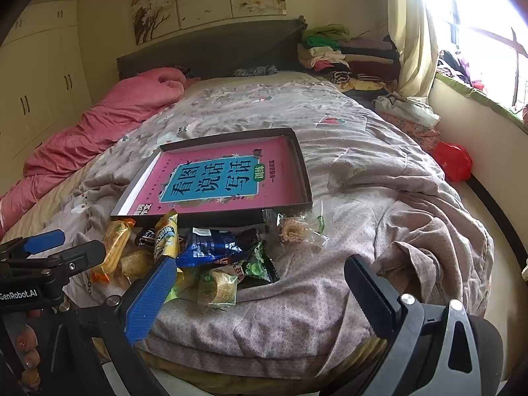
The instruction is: Organize snacks
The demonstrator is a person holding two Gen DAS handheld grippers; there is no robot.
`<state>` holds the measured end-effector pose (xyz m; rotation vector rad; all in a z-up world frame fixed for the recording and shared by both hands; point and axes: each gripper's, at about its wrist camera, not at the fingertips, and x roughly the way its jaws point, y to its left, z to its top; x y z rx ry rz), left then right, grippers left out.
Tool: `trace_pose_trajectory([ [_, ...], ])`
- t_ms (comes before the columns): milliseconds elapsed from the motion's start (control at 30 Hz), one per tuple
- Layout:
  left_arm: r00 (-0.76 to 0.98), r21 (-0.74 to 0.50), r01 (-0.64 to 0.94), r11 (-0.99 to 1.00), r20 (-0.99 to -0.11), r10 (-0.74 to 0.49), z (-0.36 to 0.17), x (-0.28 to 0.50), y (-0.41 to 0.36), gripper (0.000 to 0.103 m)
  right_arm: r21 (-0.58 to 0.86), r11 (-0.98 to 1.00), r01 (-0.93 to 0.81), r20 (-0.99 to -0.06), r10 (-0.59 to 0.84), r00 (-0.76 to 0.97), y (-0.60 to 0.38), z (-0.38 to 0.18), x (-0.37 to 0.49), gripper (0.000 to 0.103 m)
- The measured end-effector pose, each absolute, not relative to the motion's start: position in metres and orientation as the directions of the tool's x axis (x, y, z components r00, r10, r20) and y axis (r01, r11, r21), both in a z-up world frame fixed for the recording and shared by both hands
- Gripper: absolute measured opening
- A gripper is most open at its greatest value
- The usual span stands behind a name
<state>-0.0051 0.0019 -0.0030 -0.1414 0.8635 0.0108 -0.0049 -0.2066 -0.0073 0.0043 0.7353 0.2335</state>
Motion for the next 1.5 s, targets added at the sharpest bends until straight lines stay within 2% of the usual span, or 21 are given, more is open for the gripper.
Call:
trace_pose_trajectory([
  [1500, 0.622, -0.145, -0.091, 0.985, -0.781, -0.057, -0.015, 0.003, 0.013, 0.102, 0.102, 0.976, -0.193, -0.670, 0.211, 0.712, -0.208, -0.012, 0.000, 0.103],
])
